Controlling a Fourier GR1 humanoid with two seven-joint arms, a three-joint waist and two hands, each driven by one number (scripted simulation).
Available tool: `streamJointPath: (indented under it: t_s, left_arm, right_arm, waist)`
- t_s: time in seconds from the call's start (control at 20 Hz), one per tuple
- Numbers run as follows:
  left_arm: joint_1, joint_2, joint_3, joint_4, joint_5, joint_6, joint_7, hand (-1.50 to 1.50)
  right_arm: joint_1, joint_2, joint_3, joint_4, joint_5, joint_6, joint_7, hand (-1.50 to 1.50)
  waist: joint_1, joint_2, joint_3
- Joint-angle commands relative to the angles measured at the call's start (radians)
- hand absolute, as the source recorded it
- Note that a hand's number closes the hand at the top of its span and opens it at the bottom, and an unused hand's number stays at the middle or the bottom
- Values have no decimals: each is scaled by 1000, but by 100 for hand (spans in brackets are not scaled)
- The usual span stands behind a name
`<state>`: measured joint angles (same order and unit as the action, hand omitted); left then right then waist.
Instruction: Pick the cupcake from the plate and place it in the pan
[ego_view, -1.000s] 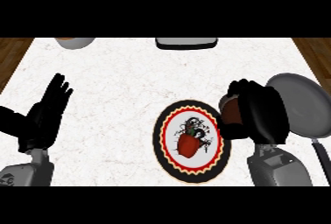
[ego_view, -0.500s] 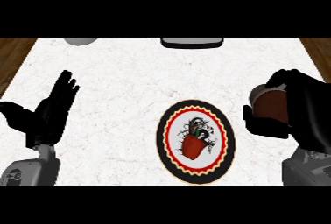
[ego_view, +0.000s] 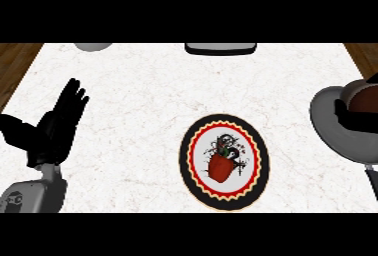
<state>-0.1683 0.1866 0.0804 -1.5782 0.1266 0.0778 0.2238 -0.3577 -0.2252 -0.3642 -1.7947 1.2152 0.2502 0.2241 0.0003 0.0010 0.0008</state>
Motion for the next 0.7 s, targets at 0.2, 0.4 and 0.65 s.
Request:
streamJointPath:
  t_s: [0.2, 0.4, 0.65]
  left_arm:
    - [0, 4, 21, 9, 14, -18, -1, 0]
    - [-6, -17, -2, -13, -3, -4, 9, 0]
    - [-3, 3, 7, -60, -4, -8, 53, 0]
  right_arm:
    - [16, -179, -209, 388, -165, -233, -291, 150]
    - [-89, -240, -206, 681, -189, -311, -403, 150]
    - [-115, -259, -219, 934, -233, -440, -575, 150]
  waist:
    - [3, 2, 0]
    - [12, 4, 0]
    - [18, 5, 1]
